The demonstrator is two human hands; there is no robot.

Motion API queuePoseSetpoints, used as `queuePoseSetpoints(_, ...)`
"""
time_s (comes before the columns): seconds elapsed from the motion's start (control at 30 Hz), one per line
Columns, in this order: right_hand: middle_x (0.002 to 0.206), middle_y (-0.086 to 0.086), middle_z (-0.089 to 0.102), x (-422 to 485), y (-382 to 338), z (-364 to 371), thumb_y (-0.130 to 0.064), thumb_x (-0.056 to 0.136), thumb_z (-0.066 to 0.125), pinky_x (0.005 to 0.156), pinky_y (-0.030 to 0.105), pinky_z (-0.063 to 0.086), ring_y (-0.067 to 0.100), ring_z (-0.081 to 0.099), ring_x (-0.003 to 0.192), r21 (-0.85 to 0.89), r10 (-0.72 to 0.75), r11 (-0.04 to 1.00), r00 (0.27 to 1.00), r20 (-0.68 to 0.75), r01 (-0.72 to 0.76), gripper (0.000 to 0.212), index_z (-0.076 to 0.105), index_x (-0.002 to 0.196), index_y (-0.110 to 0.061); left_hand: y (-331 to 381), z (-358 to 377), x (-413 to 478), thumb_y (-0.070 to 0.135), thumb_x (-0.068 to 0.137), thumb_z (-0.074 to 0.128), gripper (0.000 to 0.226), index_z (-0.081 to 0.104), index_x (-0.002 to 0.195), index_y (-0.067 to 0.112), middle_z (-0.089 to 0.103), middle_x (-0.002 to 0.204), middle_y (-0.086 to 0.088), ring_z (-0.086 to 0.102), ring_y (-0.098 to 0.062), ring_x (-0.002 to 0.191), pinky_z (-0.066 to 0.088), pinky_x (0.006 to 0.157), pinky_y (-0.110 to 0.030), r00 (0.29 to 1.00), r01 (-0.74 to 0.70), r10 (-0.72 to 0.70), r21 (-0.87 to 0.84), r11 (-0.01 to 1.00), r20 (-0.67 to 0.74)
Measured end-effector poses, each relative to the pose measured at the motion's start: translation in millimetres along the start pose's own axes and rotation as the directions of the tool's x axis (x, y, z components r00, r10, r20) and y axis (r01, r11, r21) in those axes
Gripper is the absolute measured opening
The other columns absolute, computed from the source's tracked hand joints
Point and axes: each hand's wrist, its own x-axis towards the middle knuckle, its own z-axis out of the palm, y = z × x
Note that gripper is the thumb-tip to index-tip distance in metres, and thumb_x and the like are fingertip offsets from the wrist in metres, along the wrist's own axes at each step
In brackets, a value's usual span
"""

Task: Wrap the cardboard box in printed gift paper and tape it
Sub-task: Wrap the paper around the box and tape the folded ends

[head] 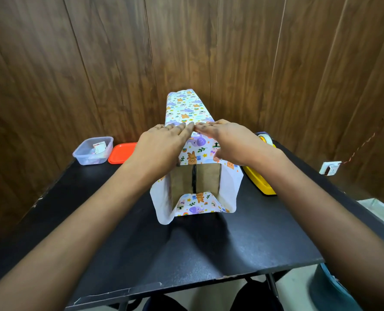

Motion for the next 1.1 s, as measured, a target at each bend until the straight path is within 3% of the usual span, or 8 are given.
queuePoseSetpoints(0.13, 0.145, 0.002, 0.041, -2, -3, -1, -0.005, 0.085, 0.062, 0.087, 0.027, 0.042, 0.019, 0.040, 0.128, 0.050, 0.028, 0.998, 1.000, -0.011, -0.027, 0.078, 0.021, 0.150, -0.023, 0, 3, 0, 0.020, 0.089, 0.057, 0.088, -0.008, 0.149, 0.022, 0.027, 0.153, -0.005, 0.031, -0.025, 0.137, 0.031, 0.103, -0.031, 0.998, -0.039, 0.039, 0.012, 0.999, -0.042)
queuePoseSetpoints(0.23, 0.132, 0.001, 0.053, -6, 4, -4, -0.011, 0.080, 0.072, 0.083, 0.026, 0.045, 0.019, 0.053, 0.116, 0.361, 0.076, 0.930, 0.997, -0.012, -0.067, 0.070, 0.039, 0.141, -0.021, 1, 2, -1, 0.017, 0.090, 0.055, 0.094, -0.021, 0.144, 0.030, 0.035, 0.148, -0.009, 0.040, -0.030, 0.131, 0.037, 0.095, -0.033, 0.991, -0.082, 0.083, 0.013, 0.997, -0.101)
queuePoseSetpoints(0.33, 0.137, -0.005, 0.054, -14, 23, 1, -0.008, 0.079, 0.072, 0.102, 0.027, 0.042, 0.007, 0.051, 0.124, 0.888, 0.098, 0.457, 0.995, 0.005, -0.050, 0.066, 0.046, 0.139, -0.019, 1, 2, -3, 0.012, 0.092, 0.052, 0.096, -0.033, 0.128, 0.040, 0.035, 0.148, -0.012, 0.045, -0.033, 0.125, 0.042, 0.086, -0.034, 0.981, -0.131, 0.130, 0.005, 0.991, -0.141)
queuePoseSetpoints(0.43, 0.133, 0.001, 0.057, -20, 49, 19, -0.004, 0.086, 0.063, 0.103, 0.024, 0.041, 0.007, 0.053, 0.122, 0.992, 0.290, 0.123, 0.957, -0.021, -0.016, 0.047, 0.053, 0.131, -0.011, 0, 3, -3, 0.013, 0.095, 0.045, 0.092, -0.040, 0.118, 0.042, 0.028, 0.151, -0.014, 0.043, -0.035, 0.127, 0.043, 0.086, -0.035, 0.976, -0.170, 0.173, 0.029, 0.985, -0.129)
queuePoseSetpoints(0.5, 0.126, 0.005, 0.062, -22, 69, 37, -0.008, 0.089, 0.059, 0.098, 0.022, 0.043, 0.011, 0.057, 0.115, 0.977, 0.529, 0.193, 0.848, -0.025, -0.092, 0.034, 0.059, 0.123, -0.007, 0, 5, -1, 0.017, 0.097, 0.043, 0.090, -0.041, 0.116, 0.044, 0.025, 0.152, -0.014, 0.041, -0.033, 0.129, 0.043, 0.087, -0.034, 0.975, -0.189, 0.193, 0.046, 0.981, -0.112)
queuePoseSetpoints(0.6, 0.123, 0.010, 0.062, -22, 107, 67, -0.016, 0.093, 0.051, 0.090, 0.028, 0.041, 0.026, 0.052, 0.117, 0.684, 0.800, 0.469, 0.596, -0.061, -0.559, 0.031, 0.062, 0.120, -0.006, 1, 5, -1, 0.022, 0.097, 0.043, 0.092, -0.044, 0.113, 0.043, 0.023, 0.153, -0.011, 0.038, -0.031, 0.132, 0.043, 0.087, -0.032, 0.975, -0.189, 0.194, 0.055, 0.980, -0.109)
queuePoseSetpoints(0.7, 0.126, 0.017, 0.057, -27, 131, 86, -0.033, 0.096, 0.048, 0.099, 0.041, 0.040, 0.035, 0.044, 0.123, 0.442, 0.866, 0.373, 0.477, 0.150, -0.816, 0.041, 0.057, 0.121, -0.002, -1, 8, -2, 0.022, 0.093, 0.052, 0.102, -0.042, 0.121, 0.047, 0.029, 0.152, -0.011, 0.039, -0.032, 0.133, 0.045, 0.087, -0.034, 0.977, -0.163, 0.163, 0.015, 0.987, -0.136)
queuePoseSetpoints(1.1, 0.123, 0.015, 0.058, -33, 138, 69, -0.004, 0.081, 0.070, 0.098, 0.038, 0.043, 0.028, 0.053, 0.120, 0.779, 0.757, -0.040, 0.490, 0.433, -0.626, 0.042, 0.056, 0.120, 0.005, -6, 21, 1, 0.020, 0.083, 0.067, 0.106, -0.021, 0.136, 0.046, 0.046, 0.142, -0.012, 0.054, -0.036, 0.119, 0.047, 0.066, -0.031, 0.943, -0.188, 0.193, 0.044, 0.981, -0.269)
